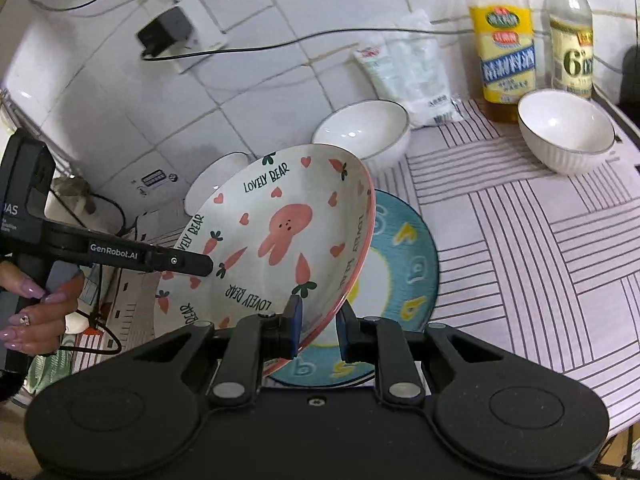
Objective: Organize plates and bowls
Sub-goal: 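Lift the bunny plate onto the egg-print plate and open both grippers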
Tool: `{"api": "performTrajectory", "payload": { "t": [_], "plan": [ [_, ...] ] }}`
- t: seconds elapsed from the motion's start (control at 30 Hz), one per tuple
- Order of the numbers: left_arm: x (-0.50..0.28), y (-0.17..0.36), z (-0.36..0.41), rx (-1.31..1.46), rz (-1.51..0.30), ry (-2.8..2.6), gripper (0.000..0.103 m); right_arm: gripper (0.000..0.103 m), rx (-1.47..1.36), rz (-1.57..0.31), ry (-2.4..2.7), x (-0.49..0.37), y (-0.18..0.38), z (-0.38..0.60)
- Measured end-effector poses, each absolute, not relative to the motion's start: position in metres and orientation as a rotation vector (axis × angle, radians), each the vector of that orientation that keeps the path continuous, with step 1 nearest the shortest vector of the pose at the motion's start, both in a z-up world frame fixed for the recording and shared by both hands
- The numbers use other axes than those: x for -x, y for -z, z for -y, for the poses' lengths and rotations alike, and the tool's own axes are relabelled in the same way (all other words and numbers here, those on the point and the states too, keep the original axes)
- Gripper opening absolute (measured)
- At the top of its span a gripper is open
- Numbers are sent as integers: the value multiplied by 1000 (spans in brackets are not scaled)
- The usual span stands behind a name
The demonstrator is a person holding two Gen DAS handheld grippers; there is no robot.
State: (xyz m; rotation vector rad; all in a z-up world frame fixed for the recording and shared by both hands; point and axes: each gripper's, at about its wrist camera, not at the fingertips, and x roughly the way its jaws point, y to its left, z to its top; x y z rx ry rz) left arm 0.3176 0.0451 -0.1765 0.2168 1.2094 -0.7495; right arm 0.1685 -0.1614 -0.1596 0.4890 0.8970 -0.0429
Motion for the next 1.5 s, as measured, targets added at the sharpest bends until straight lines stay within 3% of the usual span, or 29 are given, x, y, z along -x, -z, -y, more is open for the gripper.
{"api": "performTrajectory", "payload": {
  "t": [0.63,1.0,1.13,1.37,1.5],
  "plan": [
    [-319,217,-7,-297,-1368,585,30,22,-509,-1016,56,-193,204,191],
    [-316,219,-2,-341,-1365,546,27,23,-395,-1038,186,-200,197,175],
    [-314,220,1,-367,-1358,556,27,30,-190,-1054,253,-209,190,151],
    [-304,217,3,-412,-1327,553,26,33,-102,-1058,310,-208,192,133],
    [-300,216,5,-443,-1319,562,27,27,-102,-1015,358,-201,188,135]
  ]
}}
